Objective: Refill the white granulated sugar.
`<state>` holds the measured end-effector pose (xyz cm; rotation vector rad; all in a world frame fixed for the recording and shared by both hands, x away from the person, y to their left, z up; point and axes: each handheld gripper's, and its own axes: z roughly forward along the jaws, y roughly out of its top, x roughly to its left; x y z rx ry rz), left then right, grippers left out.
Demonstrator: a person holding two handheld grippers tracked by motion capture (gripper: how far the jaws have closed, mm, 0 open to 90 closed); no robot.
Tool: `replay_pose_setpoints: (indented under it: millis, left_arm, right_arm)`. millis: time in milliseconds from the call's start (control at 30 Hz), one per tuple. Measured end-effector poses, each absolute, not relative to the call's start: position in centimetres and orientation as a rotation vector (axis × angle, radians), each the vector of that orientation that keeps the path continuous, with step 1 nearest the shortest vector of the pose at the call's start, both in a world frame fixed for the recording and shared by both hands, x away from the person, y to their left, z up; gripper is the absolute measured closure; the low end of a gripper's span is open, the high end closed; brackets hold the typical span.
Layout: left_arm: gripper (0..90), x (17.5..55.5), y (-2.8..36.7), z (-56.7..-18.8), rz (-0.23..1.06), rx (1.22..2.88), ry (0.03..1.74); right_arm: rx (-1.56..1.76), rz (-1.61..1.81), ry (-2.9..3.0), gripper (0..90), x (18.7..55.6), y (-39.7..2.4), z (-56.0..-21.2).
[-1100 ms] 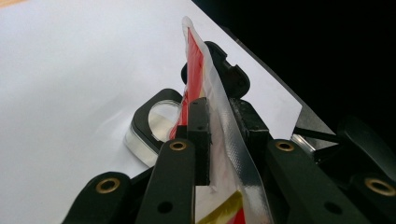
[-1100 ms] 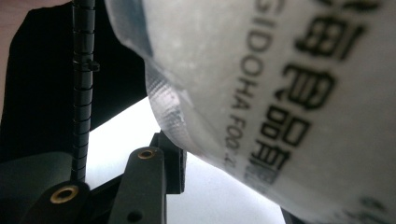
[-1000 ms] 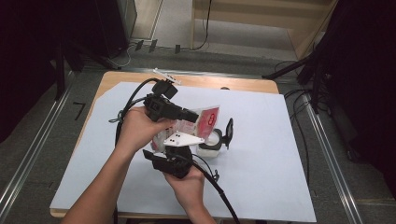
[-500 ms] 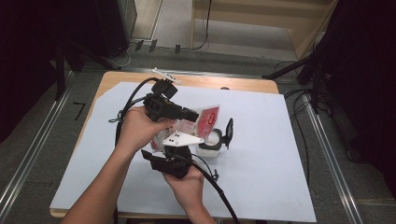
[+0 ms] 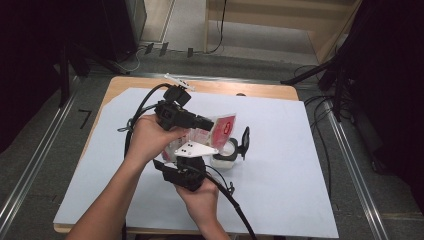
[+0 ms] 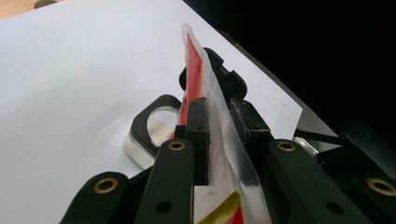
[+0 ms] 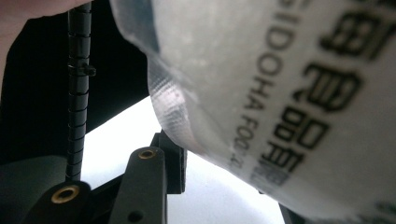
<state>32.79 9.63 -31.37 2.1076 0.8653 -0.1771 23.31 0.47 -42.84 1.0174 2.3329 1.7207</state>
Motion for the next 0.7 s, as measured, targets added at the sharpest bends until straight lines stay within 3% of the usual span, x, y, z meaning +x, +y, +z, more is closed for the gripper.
replay_pose_setpoints:
  millis: [700]
  left_arm:
    - [78.0, 32.85, 9.44, -31.59, -0.172, 2.098, 0.842]
  right_arm:
    - [1.038, 1.692, 2.273, 63.7, 23.11, 0.74, -43.01]
